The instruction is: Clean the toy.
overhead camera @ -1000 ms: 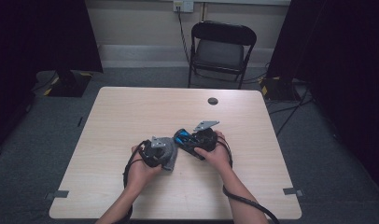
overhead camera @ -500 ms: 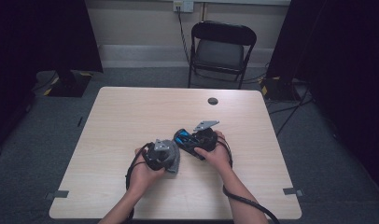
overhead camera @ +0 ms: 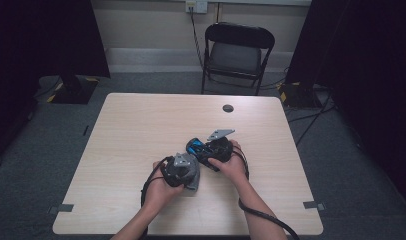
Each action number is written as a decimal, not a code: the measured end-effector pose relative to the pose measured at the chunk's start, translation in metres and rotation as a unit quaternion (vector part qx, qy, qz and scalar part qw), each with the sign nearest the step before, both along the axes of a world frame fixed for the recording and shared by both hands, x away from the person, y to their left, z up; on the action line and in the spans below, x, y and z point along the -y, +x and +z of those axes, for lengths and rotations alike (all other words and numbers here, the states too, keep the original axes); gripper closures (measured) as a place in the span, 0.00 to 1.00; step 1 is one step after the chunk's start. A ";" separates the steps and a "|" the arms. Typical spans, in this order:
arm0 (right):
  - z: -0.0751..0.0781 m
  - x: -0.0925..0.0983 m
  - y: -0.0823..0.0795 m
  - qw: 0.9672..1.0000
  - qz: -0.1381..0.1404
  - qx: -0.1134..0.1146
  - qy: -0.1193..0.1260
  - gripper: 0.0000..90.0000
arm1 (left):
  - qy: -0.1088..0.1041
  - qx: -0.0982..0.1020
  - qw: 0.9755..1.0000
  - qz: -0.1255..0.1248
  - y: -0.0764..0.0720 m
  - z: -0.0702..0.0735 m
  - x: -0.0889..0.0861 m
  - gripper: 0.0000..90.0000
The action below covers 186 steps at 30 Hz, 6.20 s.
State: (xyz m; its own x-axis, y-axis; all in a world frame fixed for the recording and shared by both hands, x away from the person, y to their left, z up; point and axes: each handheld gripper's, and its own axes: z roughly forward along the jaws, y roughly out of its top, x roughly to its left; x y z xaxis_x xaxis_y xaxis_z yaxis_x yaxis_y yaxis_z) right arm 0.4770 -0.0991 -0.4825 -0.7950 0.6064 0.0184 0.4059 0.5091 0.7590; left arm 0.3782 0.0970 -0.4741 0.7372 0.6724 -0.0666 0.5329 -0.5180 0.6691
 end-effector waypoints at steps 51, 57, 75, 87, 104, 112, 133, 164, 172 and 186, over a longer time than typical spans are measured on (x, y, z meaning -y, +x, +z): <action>0.000 -0.001 0.000 1.000 0.001 0.003 -0.003 0.46 | -0.024 -0.002 0.997 -0.075 -0.022 0.001 0.036 0.83; 0.000 -0.001 0.000 1.000 0.001 0.002 -0.003 0.46 | -0.023 -0.001 0.997 -0.080 -0.024 0.001 0.039 0.83; 0.000 0.000 -0.001 1.000 0.003 0.006 -0.002 0.46 | -0.049 -0.007 0.992 -0.119 -0.035 0.004 0.054 0.83; 0.000 0.000 0.000 1.000 0.010 0.008 -0.005 0.44 | -0.062 0.007 0.989 -0.137 -0.038 0.006 0.057 0.82; 0.022 0.042 -0.004 0.999 0.018 0.014 0.044 0.37 | -0.071 0.017 0.988 -0.139 -0.035 0.004 0.057 0.80; 0.026 0.079 -0.019 0.999 0.000 0.016 0.035 0.32 | -0.072 0.019 0.988 -0.133 -0.032 0.000 0.067 0.80; 0.026 0.133 -0.053 0.997 -0.076 0.016 0.031 0.29 | -0.058 0.039 0.991 -0.111 -0.001 -0.008 0.123 0.78; 0.000 0.155 -0.073 0.994 -0.105 -0.014 0.026 0.31 | -0.049 0.048 0.995 -0.067 0.018 0.003 0.073 0.43; 0.003 0.150 -0.076 0.995 -0.096 -0.015 0.025 0.30 | -0.044 0.020 0.996 -0.081 0.018 -0.010 0.083 0.56; 0.016 0.145 -0.087 0.991 -0.126 -0.025 0.033 0.34 | -0.073 -0.008 0.984 -0.161 -0.023 -0.018 0.137 0.54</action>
State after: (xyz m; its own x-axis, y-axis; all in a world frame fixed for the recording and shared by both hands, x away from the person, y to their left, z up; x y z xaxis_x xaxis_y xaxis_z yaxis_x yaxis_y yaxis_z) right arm 0.3895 -0.2439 -0.4665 -0.6160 0.7813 0.1004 0.5517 0.3370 0.7629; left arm 0.3554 -0.0398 -0.4917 0.9089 0.3860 -0.1578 0.3672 -0.5614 0.7416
